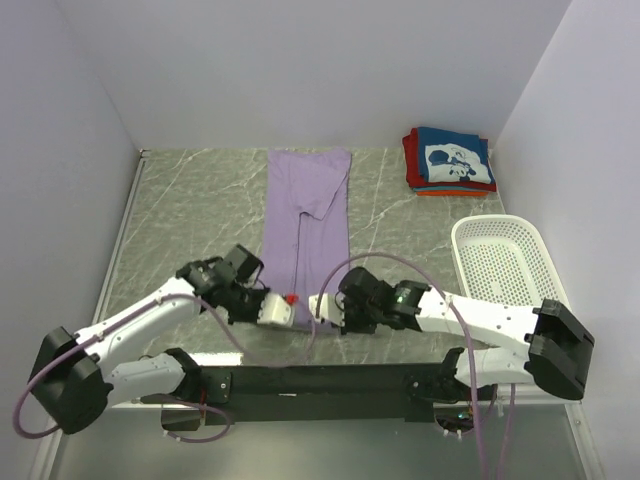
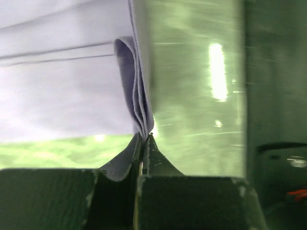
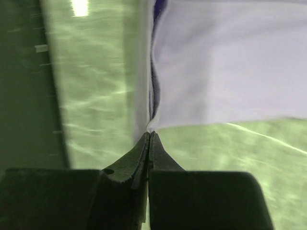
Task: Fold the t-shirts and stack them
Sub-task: Fold the tshirt
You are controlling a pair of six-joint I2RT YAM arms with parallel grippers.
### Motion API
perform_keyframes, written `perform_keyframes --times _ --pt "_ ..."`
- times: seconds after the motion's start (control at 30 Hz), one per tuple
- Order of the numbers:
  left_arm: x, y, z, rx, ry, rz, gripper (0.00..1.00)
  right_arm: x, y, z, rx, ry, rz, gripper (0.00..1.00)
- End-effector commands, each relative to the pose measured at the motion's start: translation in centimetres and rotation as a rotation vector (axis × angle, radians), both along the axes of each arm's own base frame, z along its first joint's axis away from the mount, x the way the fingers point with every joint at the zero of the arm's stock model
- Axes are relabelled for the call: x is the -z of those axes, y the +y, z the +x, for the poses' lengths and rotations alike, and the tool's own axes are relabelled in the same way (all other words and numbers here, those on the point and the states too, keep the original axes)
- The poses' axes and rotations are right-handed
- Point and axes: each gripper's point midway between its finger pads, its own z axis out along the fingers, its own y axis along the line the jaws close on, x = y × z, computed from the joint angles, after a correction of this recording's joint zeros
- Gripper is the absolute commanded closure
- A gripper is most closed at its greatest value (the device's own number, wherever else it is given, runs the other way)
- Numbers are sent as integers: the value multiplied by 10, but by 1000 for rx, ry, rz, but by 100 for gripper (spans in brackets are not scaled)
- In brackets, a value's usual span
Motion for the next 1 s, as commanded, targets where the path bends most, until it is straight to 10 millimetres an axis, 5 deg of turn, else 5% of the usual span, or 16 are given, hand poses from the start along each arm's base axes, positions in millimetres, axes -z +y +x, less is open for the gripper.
perform_keyframes --times 0.0,0.23,0.63,0.8,0.97 --pt "-29 -13 35 -12 -42 -100 99 -24 4 42 18 -89 26 100" --pt "-37 -14 119 -118 -157 -133 99 -53 4 129 34 -224 32 100" --pt "-39 -5 248 -237 -283 -193 99 -51 10 253 50 -296 -2 100" --pt "-34 -7 285 -258 -296 -192 99 -53 9 300 72 -331 -4 100" --pt "-17 -3 314 -293 -303 -177 99 -40 9 326 82 -329 -17 100"
